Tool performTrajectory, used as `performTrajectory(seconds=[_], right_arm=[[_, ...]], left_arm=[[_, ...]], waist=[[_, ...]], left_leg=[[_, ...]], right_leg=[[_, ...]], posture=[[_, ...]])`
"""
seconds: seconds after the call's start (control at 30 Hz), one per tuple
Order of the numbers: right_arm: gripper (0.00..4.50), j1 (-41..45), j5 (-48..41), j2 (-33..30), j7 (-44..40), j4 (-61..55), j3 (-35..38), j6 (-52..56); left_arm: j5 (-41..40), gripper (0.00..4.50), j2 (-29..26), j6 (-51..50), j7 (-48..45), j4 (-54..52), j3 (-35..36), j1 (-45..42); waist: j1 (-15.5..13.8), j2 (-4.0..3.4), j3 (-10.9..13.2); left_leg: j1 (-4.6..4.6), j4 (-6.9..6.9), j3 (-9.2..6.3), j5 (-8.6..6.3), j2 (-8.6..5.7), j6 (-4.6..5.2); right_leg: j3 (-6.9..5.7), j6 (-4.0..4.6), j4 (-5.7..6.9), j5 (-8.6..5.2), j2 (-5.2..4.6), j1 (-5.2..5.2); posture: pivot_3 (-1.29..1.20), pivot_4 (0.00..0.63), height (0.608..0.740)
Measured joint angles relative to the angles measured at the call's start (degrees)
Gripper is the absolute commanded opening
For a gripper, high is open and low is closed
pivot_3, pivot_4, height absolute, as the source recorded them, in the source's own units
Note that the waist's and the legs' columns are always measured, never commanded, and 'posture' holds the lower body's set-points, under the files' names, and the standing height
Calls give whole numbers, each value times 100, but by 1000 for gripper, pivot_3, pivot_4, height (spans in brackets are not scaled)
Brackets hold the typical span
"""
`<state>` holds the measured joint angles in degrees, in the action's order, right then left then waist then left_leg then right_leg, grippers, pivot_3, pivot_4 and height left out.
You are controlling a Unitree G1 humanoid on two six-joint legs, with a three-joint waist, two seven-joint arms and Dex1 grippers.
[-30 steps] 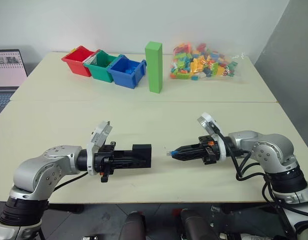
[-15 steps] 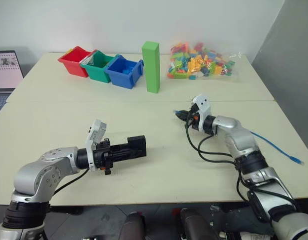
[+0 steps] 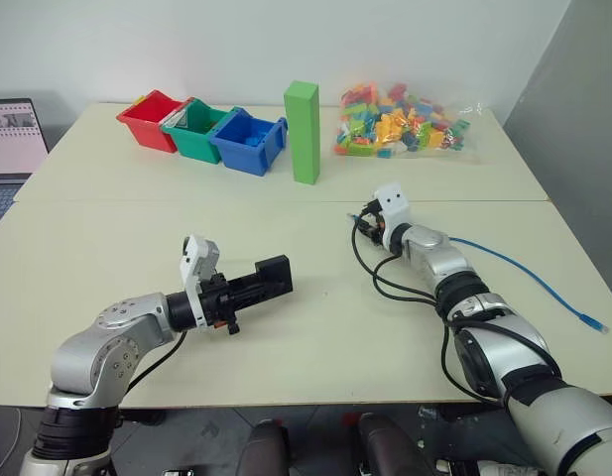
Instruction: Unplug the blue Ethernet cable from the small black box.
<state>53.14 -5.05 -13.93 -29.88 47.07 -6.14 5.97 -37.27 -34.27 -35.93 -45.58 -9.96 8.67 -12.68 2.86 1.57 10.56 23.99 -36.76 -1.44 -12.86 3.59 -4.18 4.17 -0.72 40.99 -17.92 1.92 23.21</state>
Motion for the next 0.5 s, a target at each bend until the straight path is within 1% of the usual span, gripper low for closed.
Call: performTrajectory(seconds=[0.1,0.17,0.2,0.27,0.33,0.4,0.5], right_arm=[[3578,-675,-236,-410,-879,-2053,-282,548],[3578,-1094,-535,-755,-1463,-3567,-526,1226],[3578,-1194,-673,-866,-1642,-4099,-592,1539],[3578,-1262,-932,-1044,-1877,-4939,-690,2092],[3578,-1282,-1205,-1257,-2073,-5808,-773,2689],[3578,-1301,-1351,-1379,-2146,-6245,-817,3060],[3578,-1308,-1450,-1388,-2097,-6482,-851,3468]], left_arm=[[693,799,201,675,616,778,44,-487],[1205,799,332,1389,950,1469,55,-866],[1397,799,357,1708,1019,1763,47,-1000],[1723,799,438,2302,1123,2307,35,-1236],[2086,799,548,3060,1252,3159,5,-1571],[2312,799,640,3576,1408,3909,6,-1851],[2599,799,769,4241,1712,5128,24,-2267]], waist=[[-41,-2,1],[-46,-2,1],[-41,-2,1],[-46,-2,1],[-85,3,-2],[-106,3,-2],[-109,5,-3]], left_leg=[[1,1,-1,0,1,0],[1,0,0,0,3,0],[1,0,1,0,2,0],[1,-3,0,0,2,0],[1,-7,-2,0,0,0],[2,-11,-2,0,-3,1],[6,-15,-2,0,-5,1]], right_leg=[[-1,0,-2,0,2,0],[-1,0,-3,0,2,0],[0,0,-3,0,2,0],[-1,0,-2,0,2,0],[-6,-1,-2,0,3,-2],[-6,-2,-2,1,2,-4],[-7,-4,-4,2,2,-4]], posture=[[0,150,740],[0,150,740],[0,150,740],[0,150,740],[0,150,740],[0,150,740],[0,150,740]])
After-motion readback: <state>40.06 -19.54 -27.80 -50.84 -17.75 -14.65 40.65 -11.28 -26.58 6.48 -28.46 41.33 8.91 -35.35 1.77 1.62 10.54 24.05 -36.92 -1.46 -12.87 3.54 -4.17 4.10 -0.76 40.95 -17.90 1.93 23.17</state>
